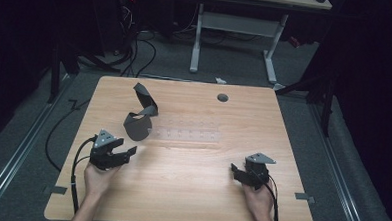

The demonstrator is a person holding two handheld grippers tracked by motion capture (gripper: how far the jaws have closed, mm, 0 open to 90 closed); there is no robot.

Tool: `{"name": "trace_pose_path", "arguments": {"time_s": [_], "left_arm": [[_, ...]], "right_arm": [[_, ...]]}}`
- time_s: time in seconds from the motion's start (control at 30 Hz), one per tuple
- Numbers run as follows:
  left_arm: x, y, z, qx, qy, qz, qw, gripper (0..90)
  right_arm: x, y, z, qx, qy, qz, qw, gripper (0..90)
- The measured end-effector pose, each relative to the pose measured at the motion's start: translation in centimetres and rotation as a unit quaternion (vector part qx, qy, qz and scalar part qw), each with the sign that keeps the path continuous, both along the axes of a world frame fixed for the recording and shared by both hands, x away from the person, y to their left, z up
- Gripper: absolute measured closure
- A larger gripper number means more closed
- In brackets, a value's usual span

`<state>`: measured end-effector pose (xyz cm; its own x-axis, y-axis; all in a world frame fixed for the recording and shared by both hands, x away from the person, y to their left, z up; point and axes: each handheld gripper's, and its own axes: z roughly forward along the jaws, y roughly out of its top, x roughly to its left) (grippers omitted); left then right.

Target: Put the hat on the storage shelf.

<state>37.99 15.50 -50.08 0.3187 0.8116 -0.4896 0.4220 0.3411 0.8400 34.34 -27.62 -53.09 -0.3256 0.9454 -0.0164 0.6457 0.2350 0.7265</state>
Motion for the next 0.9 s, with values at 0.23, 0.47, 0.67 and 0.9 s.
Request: {"name": "trace_pose_path", "arguments": {"time_s": [0.23,0.47,0.67,0.9], "left_arm": [[-1.5,-0.6,-2.1,0.031,0.007,-0.008,0.9995,37.9],[-1.5,-0.5,-3.6,0.027,0.016,0.009,0.9995,36.1],[-1.2,-0.7,-4.7,0.061,0.027,0.018,0.9976,31.3],[-1.2,-0.7,-4.7,0.062,0.028,0.019,0.9975,30.2]], "right_arm": [[0.0,0.0,0.0,0.000,0.000,0.000,1.0000,37.1],[0.0,0.0,0.0,0.000,0.000,0.000,1.0000,37.1],[0.0,0.0,0.0,-0.001,-0.001,0.000,1.0000,37.0],[0.1,0.0,0.0,-0.001,0.000,-0.002,1.0000,36.6]]}}
